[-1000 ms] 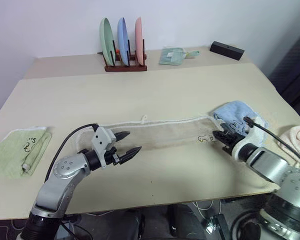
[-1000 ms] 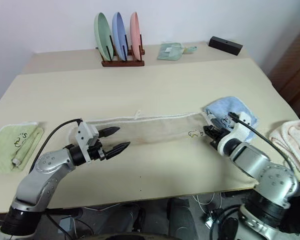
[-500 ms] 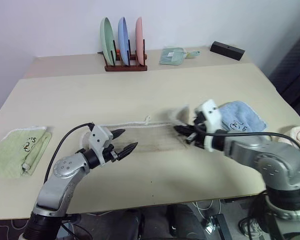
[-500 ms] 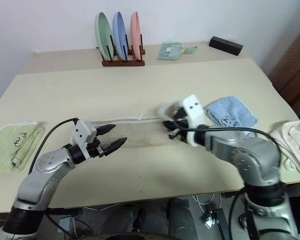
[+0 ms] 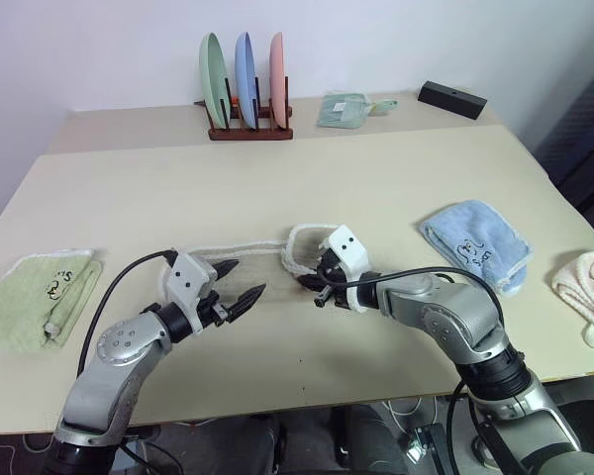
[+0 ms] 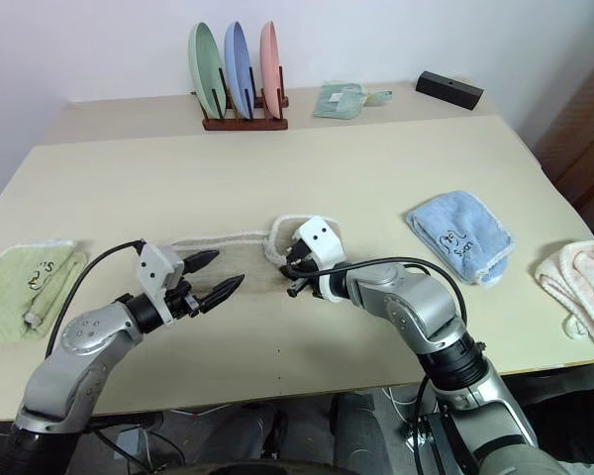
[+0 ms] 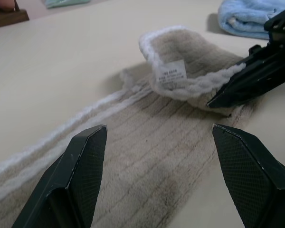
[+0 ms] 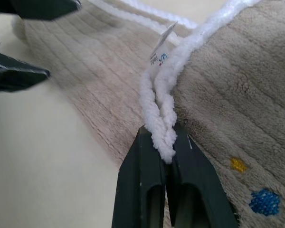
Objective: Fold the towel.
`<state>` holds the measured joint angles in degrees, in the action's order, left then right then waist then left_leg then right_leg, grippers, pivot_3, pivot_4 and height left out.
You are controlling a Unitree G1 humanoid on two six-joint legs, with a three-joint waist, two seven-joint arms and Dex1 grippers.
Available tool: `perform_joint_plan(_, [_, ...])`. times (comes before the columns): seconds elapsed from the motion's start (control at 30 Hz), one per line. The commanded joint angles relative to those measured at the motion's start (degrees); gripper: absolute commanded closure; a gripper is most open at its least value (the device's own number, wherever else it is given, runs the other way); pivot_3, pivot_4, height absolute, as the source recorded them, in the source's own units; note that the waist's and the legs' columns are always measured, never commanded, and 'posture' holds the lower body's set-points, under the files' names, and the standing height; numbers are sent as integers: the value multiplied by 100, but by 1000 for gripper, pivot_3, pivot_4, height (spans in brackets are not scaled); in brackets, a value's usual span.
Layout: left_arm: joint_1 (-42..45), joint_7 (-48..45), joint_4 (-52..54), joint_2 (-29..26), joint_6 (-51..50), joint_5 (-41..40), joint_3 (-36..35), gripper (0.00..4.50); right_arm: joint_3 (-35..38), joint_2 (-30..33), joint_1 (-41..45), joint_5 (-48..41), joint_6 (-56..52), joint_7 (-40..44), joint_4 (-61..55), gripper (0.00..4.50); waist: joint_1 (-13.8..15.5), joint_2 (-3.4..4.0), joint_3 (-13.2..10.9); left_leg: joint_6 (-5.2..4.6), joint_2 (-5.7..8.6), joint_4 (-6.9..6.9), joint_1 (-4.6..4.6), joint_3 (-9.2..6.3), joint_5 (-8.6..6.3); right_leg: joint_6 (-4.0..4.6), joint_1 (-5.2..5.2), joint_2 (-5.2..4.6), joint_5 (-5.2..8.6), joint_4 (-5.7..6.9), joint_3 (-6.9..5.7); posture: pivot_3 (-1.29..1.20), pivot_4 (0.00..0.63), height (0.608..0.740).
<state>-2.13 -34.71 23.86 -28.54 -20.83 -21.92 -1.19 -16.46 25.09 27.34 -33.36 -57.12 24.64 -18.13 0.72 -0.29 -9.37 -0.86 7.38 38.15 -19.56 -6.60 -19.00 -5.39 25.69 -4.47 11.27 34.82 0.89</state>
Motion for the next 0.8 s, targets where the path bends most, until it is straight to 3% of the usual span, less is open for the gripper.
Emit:
perform_joint_plan(0.03, [-63,35,225,-29,48,-13,-153,916,316,255,-53,-196,131,463,-610,2702,4,0,0,-1,0,0,-1,0,0,0,0,-1,0,-1,0,0,150,740])
perform_joint_plan(0.17, [-94,71,222,-10,70,-30,-218,916,601,714,-225,-243,360,958,-1017,834,3,0,0,-3,-1,0,-1,-2,-2,-1,-5,0,0,-14,-3,0,150,740])
perform_joint_plan(0.27, [-67,152,224,39,34,-82,-287,916,913,893,-261,-233,749,1277,-983,834,-2,0,0,-4,-1,-1,-1,-2,-2,-1,-9,0,0,-20,-5,0,150,740])
perform_joint_plan(0.37, [-47,219,232,101,-13,-142,-335,916,1090,748,-143,-69,1004,1189,-616,1837,-2,0,0,-4,-4,-2,1,-2,-2,-2,-13,2,-1,-26,-5,0,150,740])
perform_joint_plan(0.53, [-92,380,325,227,-84,-196,-349,916,649,441,79,1020,2176,1070,681,4412,1,-1,0,-3,-3,-2,4,-2,-2,-3,-18,2,-3,-33,-5,0,150,740])
perform_joint_plan(0.7, [-176,469,333,298,-98,-179,-365,916,314,-167,119,1797,3320,1010,1949,4466,-14,0,-1,-3,-3,-9,3,0,-2,-3,-15,3,-4,-39,-3,0,150,740])
perform_joint_plan(0.8, [-360,548,517,329,-176,-240,-389,916,-299,-172,-221,2465,3888,1239,2610,4466,-8,1,0,-3,-3,-9,4,-1,-2,-3,-17,4,-4,-40,-3,0,150,740])
